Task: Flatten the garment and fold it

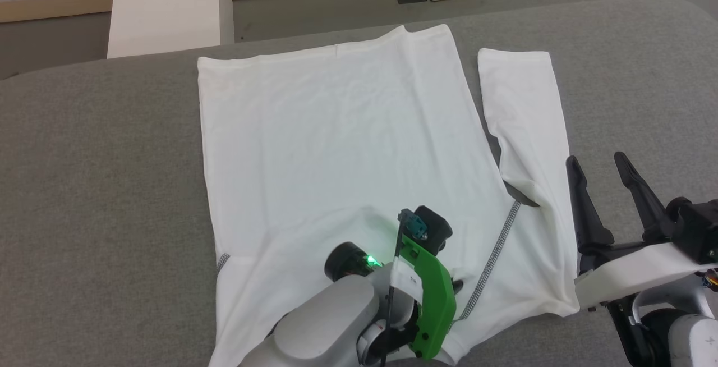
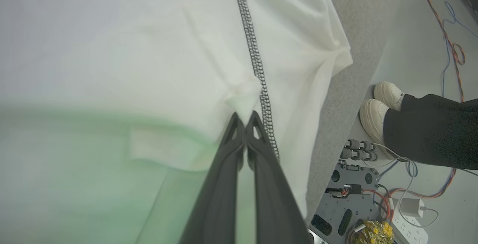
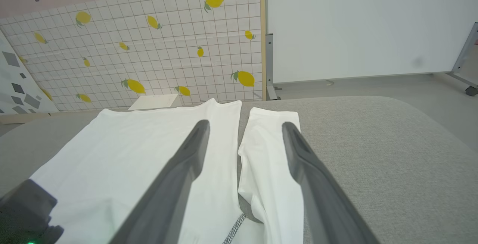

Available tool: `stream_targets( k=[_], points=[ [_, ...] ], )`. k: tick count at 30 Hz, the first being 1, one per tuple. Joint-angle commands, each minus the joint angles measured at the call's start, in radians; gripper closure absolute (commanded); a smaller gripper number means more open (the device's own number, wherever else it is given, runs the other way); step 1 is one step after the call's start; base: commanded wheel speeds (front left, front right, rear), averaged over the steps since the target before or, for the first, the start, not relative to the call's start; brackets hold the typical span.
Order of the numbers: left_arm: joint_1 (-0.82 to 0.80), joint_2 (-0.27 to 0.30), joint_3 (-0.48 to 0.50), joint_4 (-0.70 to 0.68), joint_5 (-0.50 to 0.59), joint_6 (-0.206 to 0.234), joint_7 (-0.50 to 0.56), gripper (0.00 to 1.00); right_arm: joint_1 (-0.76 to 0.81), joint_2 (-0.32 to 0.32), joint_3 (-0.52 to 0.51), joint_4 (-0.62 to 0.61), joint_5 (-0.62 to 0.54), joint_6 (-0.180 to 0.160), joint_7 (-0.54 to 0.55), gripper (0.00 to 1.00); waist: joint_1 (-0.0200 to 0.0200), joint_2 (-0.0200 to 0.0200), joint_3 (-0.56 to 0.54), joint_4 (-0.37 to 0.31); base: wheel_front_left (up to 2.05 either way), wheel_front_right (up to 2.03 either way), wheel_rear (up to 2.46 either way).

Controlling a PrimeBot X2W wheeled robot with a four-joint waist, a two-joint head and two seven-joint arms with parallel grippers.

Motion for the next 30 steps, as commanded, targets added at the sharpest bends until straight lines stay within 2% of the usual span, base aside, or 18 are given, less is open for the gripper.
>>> stream_targets(
  k=[1,6,10,13,17,20,25,28,30],
  points=[
    [0.007,-0.002,-0.008,-0.001,-0.027,-0.007,-0.016,0.00,0.014,0.002,-0.003,0.005,0.001,-0.002,0.000,0.00,0.0001,-0.0001,-0.013,0.013,0.00,0.00,0.00],
    [0.007,-0.002,0.015,-0.035,-0.090,0.002,-0.102,0.00,0.025,0.002,-0.010,0.005,0.003,-0.002,0.011,0.00,0.0001,-0.0001,-0.037,0.035,0.00,0.00,0.00],
    [0.016,0.009,0.087,-0.097,-0.106,0.009,-0.228,0.00,0.035,-0.004,-0.025,-0.002,0.003,-0.002,0.021,0.00,0.0001,-0.0001,-0.051,0.058,0.00,0.00,0.00],
    [0.030,0.059,0.165,-0.159,-0.087,0.040,-0.354,0.00,0.036,-0.011,-0.043,-0.005,0.002,-0.002,0.025,0.00,0.0001,-0.0001,-0.052,0.078,0.00,0.00,0.00],
    [0.070,0.145,0.284,-0.219,-0.048,0.117,-0.533,0.00,0.030,-0.019,-0.064,0.002,0.002,-0.002,0.024,0.00,0.0001,-0.0001,-0.042,0.104,0.00,0.00,0.00],
    [0.104,0.211,0.351,-0.237,-0.009,0.159,-0.634,0.00,0.011,-0.028,-0.075,0.020,0.004,-0.002,0.021,0.00,0.0001,-0.0001,-0.027,0.117,0.00,0.00,0.00],
    [0.164,0.280,0.501,-0.265,0.071,0.218,-0.687,0.00,-0.061,-0.058,-0.097,0.089,0.010,-0.002,0.026,0.00,0.0001,-0.0001,0.024,0.137,0.00,0.00,0.00],
    [0.211,0.266,0.639,-0.323,0.146,0.229,-0.689,0.00,-0.136,-0.084,-0.115,0.157,0.032,-0.002,0.045,0.00,0.0001,-0.0001,0.066,0.148,0.00,0.00,0.00],
    [0.242,0.244,0.714,-0.357,0.189,0.220,-0.689,0.00,-0.201,-0.106,-0.138,0.211,0.047,-0.002,0.060,0.00,0.0001,-0.0001,0.097,0.156,0.00,0.00,0.00]
  ],
)
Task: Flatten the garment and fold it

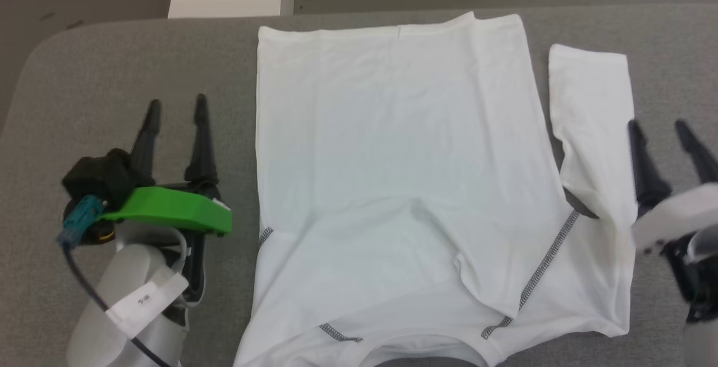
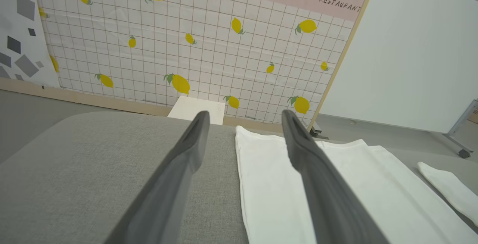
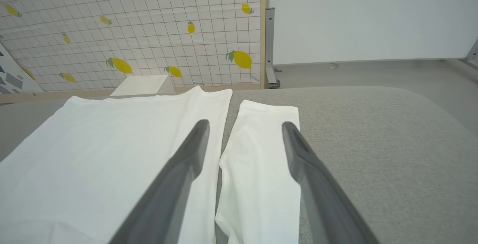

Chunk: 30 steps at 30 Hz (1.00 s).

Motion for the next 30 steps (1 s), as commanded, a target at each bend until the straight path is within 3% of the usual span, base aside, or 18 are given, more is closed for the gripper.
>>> stream_targets(
  k=[1,7,14,25,26,27,29,30],
  points=[
    [0.031,-0.019,0.031,-0.014,0.027,-0.008,-0.004,0.00,-0.055,-0.018,-0.015,0.036,0.012,-0.002,0.013,0.00,0.0000,0.0000,0.060,0.023,0.00,0.00,0.00],
    [0.082,-0.082,0.162,-0.073,0.117,-0.072,-0.005,0.00,-0.293,-0.080,-0.060,0.258,0.061,-0.002,0.128,0.00,0.0000,0.0000,0.166,0.048,0.00,0.00,0.00],
    [0.071,-0.156,0.255,-0.128,0.183,-0.140,-0.005,0.00,-0.543,-0.161,-0.108,0.471,0.007,-0.002,0.277,0.00,0.0000,0.0000,0.301,0.093,0.00,0.00,0.00],
    [0.054,-0.225,0.355,-0.168,0.244,-0.209,-0.005,0.00,-0.737,-0.195,-0.226,0.630,-0.099,-0.002,0.418,0.00,0.0000,0.0000,0.397,0.134,0.00,0.00,0.00],
    [0.056,-0.228,0.363,-0.170,0.248,-0.213,-0.005,0.00,-0.743,-0.191,-0.232,0.642,-0.107,-0.002,0.440,0.05,0.0000,0.0000,0.398,0.133,0.00,0.00,0.00],
    [0.057,-0.231,0.368,-0.170,0.252,-0.216,-0.005,0.00,-0.746,-0.187,-0.232,0.650,-0.114,-0.002,0.459,0.47,0.0000,0.0000,0.397,0.133,0.00,0.00,0.00],
    [0.059,-0.237,0.378,-0.170,0.259,-0.222,-0.005,0.00,-0.746,-0.178,-0.234,0.659,-0.126,-0.002,0.500,0.97,0.0000,0.0000,0.391,0.131,0.00,0.00,0.00],
    [0.059,-0.239,0.383,-0.169,0.262,-0.225,-0.005,0.00,-0.742,-0.175,-0.237,0.659,-0.133,-0.002,0.520,1.00,0.0000,0.0000,0.384,0.129,0.00,0.00,0.00]
  ],
)
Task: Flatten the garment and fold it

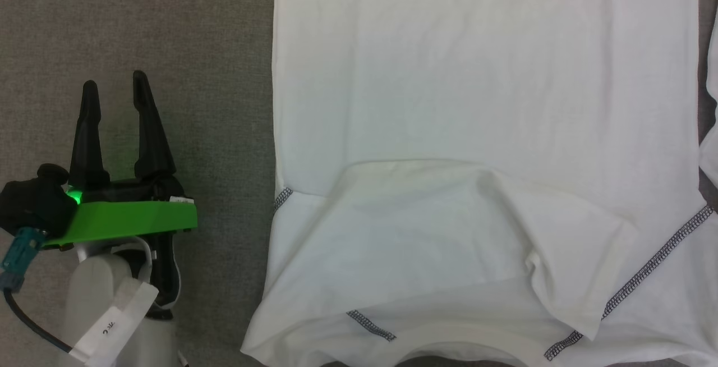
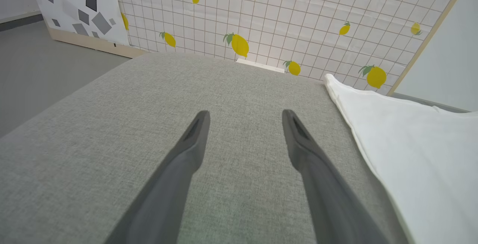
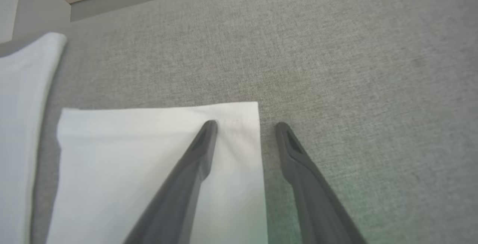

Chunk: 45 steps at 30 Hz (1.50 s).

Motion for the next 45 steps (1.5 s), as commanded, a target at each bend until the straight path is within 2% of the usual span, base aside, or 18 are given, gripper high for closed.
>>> stream_targets(
  k=[1,10,15,19,20,23,29,32,36,40,45],
  points=[
    [-0.006,-0.006,0.006,-0.001,0.011,-0.006,-0.005,0.00,0.039,0.031,0.006,0.035,-0.017,-0.001,0.040,1.00,-0.0001,0.0000,-0.011,-0.001,0.00,0.00,0.00],
    [0.029,-0.015,0.019,0.054,0.047,-0.022,-0.005,0.00,0.197,0.007,0.061,-0.138,-0.052,-0.001,-0.030,1.00,-0.0001,0.0000,-0.156,-0.030,0.00,0.00,0.00],
    [0.072,-0.017,0.018,0.091,0.059,-0.028,-0.005,0.00,0.362,-0.004,0.090,-0.341,-0.018,-0.001,-0.019,1.00,-0.0001,0.0000,-0.272,-0.052,0.00,0.00,0.00],
    [0.107,-0.017,0.012,0.109,0.064,-0.030,-0.005,0.00,0.494,0.007,0.118,-0.569,0.024,-0.001,0.061,1.00,-0.0001,0.0000,-0.345,-0.065,0.00,0.00,0.00],
    [0.127,-0.018,0.008,0.121,0.065,-0.032,-0.005,0.00,0.581,0.014,0.147,-0.735,0.058,-0.001,0.130,1.00,-0.0001,0.0000,-0.381,-0.069,0.00,0.00,0.00],
    [0.147,-0.018,0.004,0.129,0.065,-0.033,-0.005,0.00,0.670,0.043,0.209,-0.923,0.071,-0.001,0.215,1.00,-0.0001,0.0000,-0.416,-0.068,0.00,0.00,0.00],
    [0.170,-0.019,-0.017,0.136,0.059,-0.032,-0.005,0.00,0.736,0.086,0.381,-1.181,0.069,-0.001,0.358,1.00,-0.0001,0.0000,-0.451,-0.047,0.00,0.00,0.00],
    [0.170,-0.019,-0.021,0.145,0.052,-0.034,-0.005,0.00,0.727,0.075,0.491,-1.224,0.074,-0.001,0.386,1.00,-0.0001,0.0000,-0.457,-0.036,0.00,0.00,0.00],
    [0.172,-0.019,-0.028,0.146,0.049,-0.034,-0.005,0.00,0.697,0.073,0.634,-1.198,0.091,-0.001,0.395,1.00,-0.0001,0.0000,-0.461,-0.023,0.00,0.00,0.00],
    [0.170,-0.019,-0.034,0.147,0.043,-0.032,-0.005,0.00,0.652,0.094,0.770,-1.128,0.112,-0.001,0.377,1.00,-0.0001,0.0000,-0.460,-0.009,0.00,0.00,0.00],
    [0.162,-0.019,-0.035,0.152,0.033,-0.033,-0.005,0.00,0.606,0.136,0.900,-0.974,0.115,-0.001,0.329,1.00,-0.0001,0.0000,-0.447,0.003,0.00,0.00,0.00]
  ],
)
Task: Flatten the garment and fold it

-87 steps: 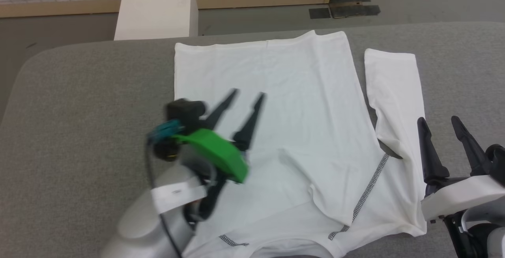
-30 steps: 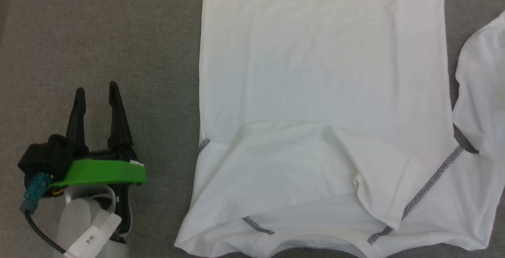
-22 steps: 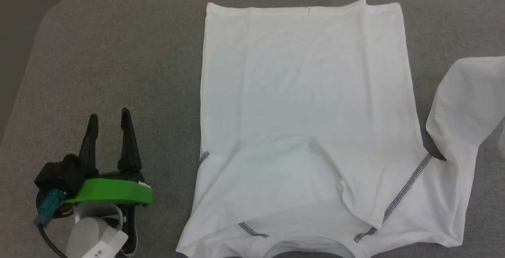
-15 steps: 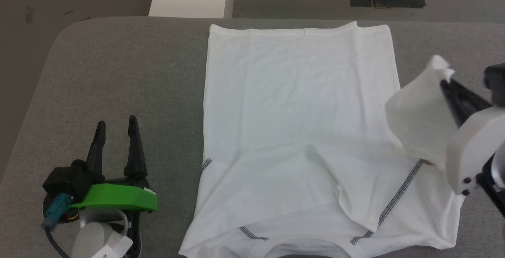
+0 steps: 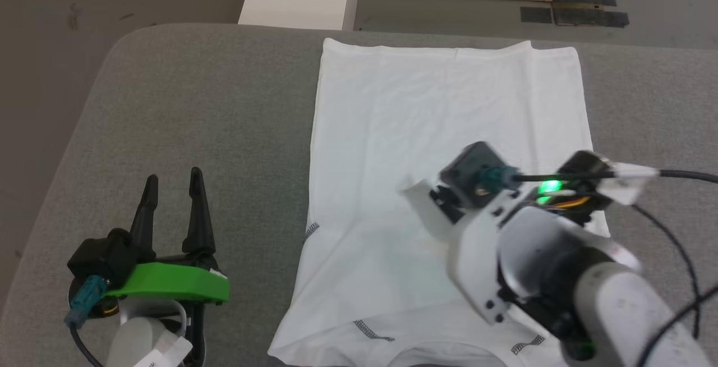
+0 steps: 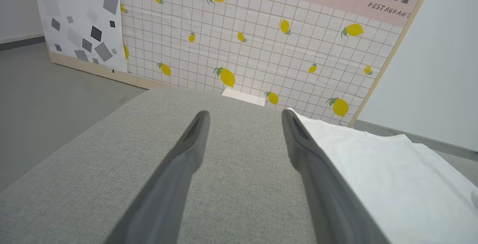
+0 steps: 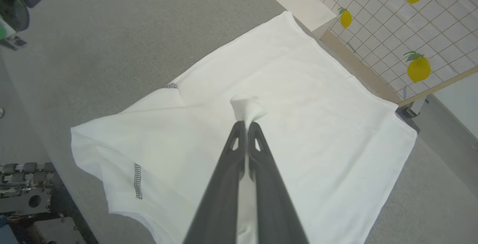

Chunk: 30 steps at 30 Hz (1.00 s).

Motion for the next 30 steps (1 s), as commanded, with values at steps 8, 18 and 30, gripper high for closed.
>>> stream_targets(
  k=[8,18,30],
  points=[
    [-0.009,-0.003,-0.020,0.006,-0.023,0.006,-0.005,0.00,-0.045,0.083,0.179,0.319,0.018,-0.002,-0.130,1.00,0.0001,0.0000,0.028,0.020,0.00,0.00,0.00],
    [-0.024,-0.003,-0.035,0.008,-0.034,0.014,-0.005,0.00,-0.039,0.129,0.294,0.581,0.084,-0.002,-0.181,0.11,0.0001,0.0000,0.048,0.025,0.00,0.00,0.00],
    [-0.009,0.005,-0.036,0.019,-0.003,0.009,-0.005,0.00,0.059,0.139,0.013,0.323,0.127,-0.002,-0.492,0.00,0.0001,0.0000,0.015,-0.038,0.00,0.00,0.00]
  ],
)
